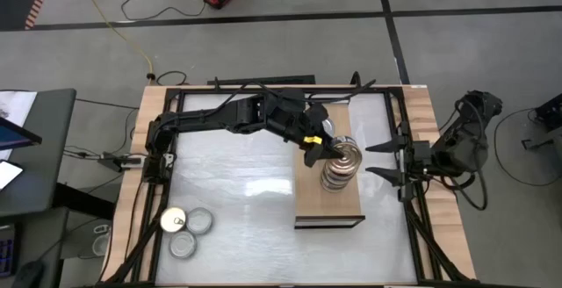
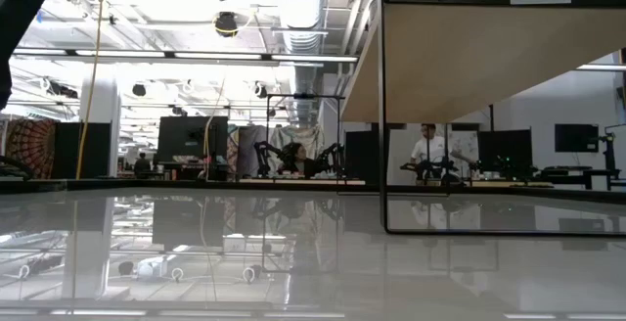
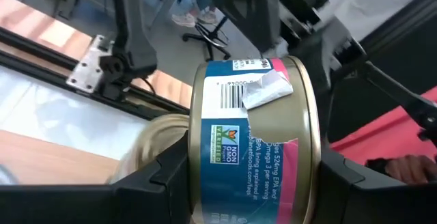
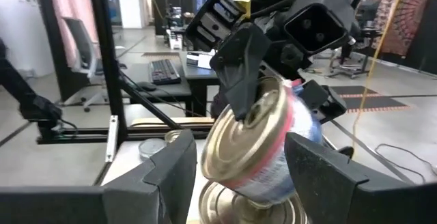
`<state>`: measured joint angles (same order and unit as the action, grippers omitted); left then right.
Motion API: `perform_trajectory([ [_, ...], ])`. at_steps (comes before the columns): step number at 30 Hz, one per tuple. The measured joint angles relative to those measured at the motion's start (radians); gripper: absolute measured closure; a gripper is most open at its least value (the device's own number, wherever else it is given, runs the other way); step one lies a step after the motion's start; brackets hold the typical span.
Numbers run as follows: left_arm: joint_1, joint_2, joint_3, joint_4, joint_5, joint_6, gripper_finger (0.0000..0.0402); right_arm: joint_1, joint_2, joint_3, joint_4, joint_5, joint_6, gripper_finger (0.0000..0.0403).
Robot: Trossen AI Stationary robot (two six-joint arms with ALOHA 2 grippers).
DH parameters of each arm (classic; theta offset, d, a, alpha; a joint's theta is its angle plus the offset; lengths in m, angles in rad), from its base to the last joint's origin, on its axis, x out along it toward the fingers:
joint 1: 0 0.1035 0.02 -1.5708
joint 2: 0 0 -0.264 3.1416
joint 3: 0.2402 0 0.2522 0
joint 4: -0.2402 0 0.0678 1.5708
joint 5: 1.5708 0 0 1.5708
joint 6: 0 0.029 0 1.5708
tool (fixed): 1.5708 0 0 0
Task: Stack canned seafood by type on shelf
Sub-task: Stack the blue tuna can on top of the blue tuna can
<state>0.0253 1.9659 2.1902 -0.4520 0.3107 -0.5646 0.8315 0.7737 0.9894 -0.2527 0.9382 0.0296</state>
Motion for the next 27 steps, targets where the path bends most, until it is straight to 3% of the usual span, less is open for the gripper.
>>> perform_trajectory([
  [18, -0.032, 0.057, 0.001, 0.062, 0.002, -0.037, 0.0207, -0.036, 0.012, 0.000, 0.006, -0.024, 0.026, 0.0157],
  [27, -0.025, 0.053, 0.000, 0.006, 0.025, -0.051, 0.0207, -0.043, 0.019, 0.000, 0.005, -0.024, 0.046, 0.0157],
])
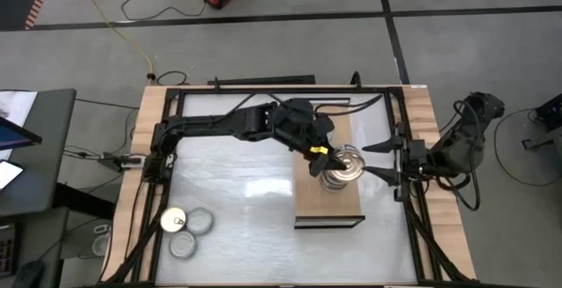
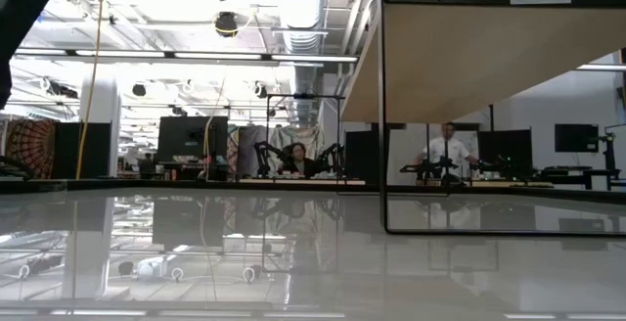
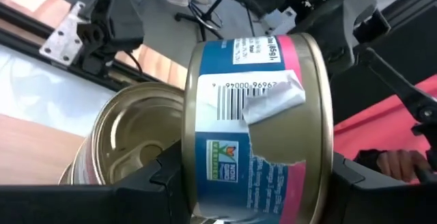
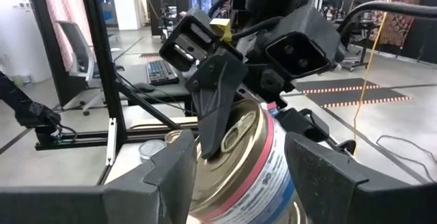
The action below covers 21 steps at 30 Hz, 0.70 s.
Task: Stack canned seafood by type on shelf
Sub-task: Stack the blue tuna can on top of the blue tuna can
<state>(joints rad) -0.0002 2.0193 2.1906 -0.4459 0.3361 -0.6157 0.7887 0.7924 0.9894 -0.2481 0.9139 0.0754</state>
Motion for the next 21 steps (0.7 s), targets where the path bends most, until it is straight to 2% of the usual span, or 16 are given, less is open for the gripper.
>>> perform_trajectory([
  [11, 0.003, -0.001, 0.000, -0.023, 0.007, 0.061, 0.0201, -0.084, 0.022, 0.000, -0.011, -0.002, 0.025, 0.0157],
  [21, 0.006, 0.000, 0.006, -0.033, 0.032, 0.100, 0.0110, -0.083, 0.021, 0.000, -0.062, -0.028, 0.100, 0.0157],
])
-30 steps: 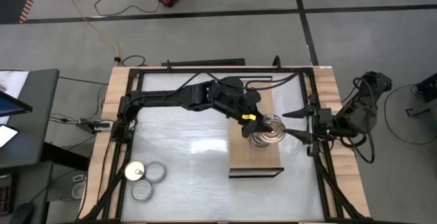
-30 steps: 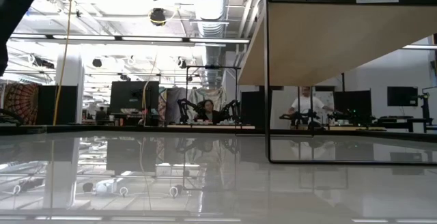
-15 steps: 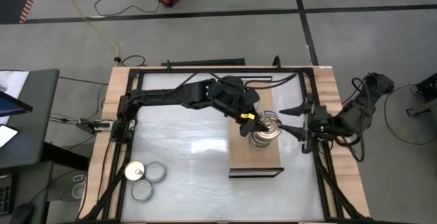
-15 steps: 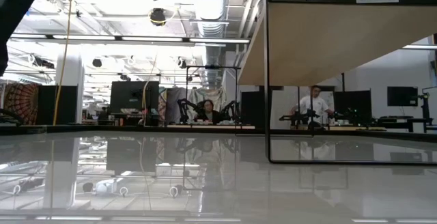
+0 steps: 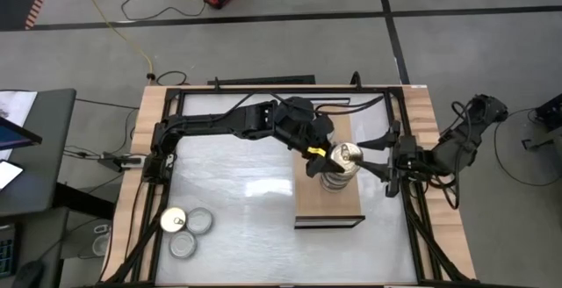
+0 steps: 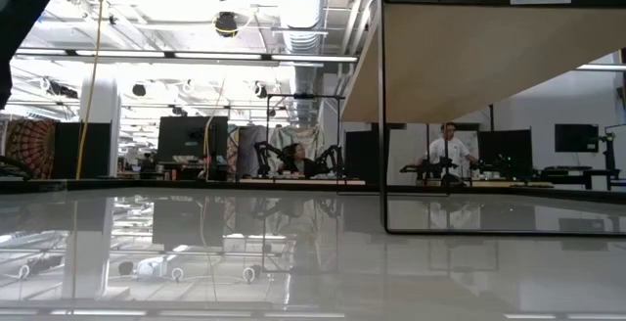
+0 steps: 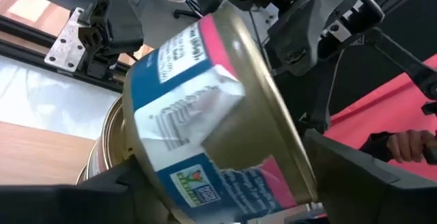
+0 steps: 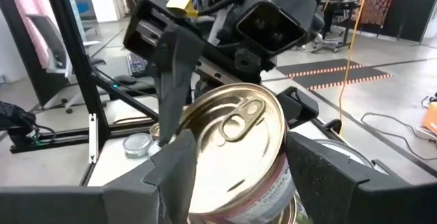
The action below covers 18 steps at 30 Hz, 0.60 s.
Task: Stack canned seafood by type on shelf
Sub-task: Stack the blue tuna can on top of the blue tuna can
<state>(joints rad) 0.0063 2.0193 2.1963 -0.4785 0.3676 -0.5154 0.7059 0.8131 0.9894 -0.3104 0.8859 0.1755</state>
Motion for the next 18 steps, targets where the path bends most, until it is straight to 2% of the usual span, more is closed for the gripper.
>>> perform_trajectory([
  [6, 0.000, 0.000, 0.002, -0.035, 0.011, 0.060, 0.0076, 0.011, -0.003, 0.000, -0.003, 0.000, 0.004, 0.0157],
  [11, 0.009, -0.016, 0.003, -0.079, 0.019, 0.100, 0.0074, 0.038, -0.011, 0.000, 0.004, 0.000, 0.003, 0.0157],
  [18, 0.016, -0.026, 0.003, -0.100, -0.029, 0.129, 0.0074, 0.047, -0.014, 0.000, 0.004, 0.000, 0.003, 0.0157],
])
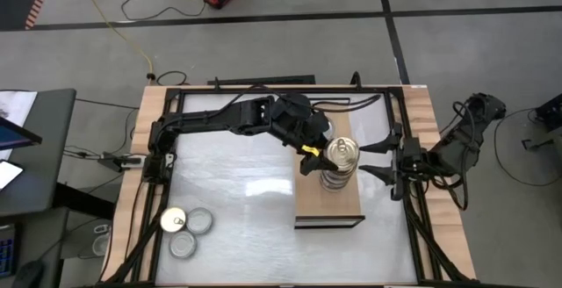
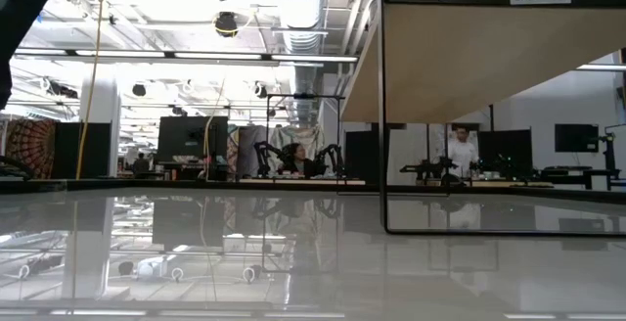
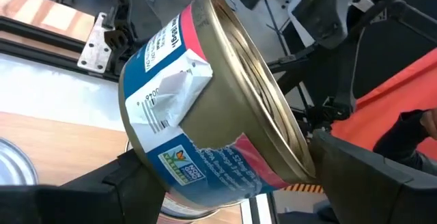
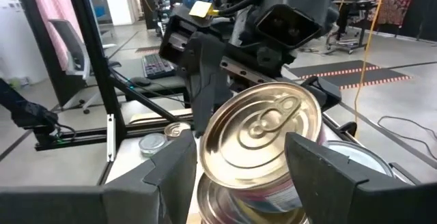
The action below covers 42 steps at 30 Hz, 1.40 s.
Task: Stack canned seafood by type on shelf
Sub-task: Stack the blue tuna can on top of the blue tuna can
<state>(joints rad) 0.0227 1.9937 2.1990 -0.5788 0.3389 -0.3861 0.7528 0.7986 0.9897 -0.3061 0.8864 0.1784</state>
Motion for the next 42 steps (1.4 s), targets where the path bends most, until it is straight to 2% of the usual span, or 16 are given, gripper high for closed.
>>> perform_trajectory([
  [20, -0.018, -0.001, -0.001, 0.013, 0.053, -0.050, 0.0074, -0.003, 0.000, 0.000, -0.014, 0.001, -0.002, 0.0157],
  [31, -0.009, -0.016, -0.001, -0.058, 0.076, 0.027, 0.0074, -0.003, 0.002, 0.000, -0.031, 0.000, 0.000, 0.0157],
  [42, -0.010, -0.016, 0.027, -0.087, 0.102, 0.023, 0.0074, -0.003, 0.001, 0.000, -0.030, 0.000, 0.005, 0.0157],
])
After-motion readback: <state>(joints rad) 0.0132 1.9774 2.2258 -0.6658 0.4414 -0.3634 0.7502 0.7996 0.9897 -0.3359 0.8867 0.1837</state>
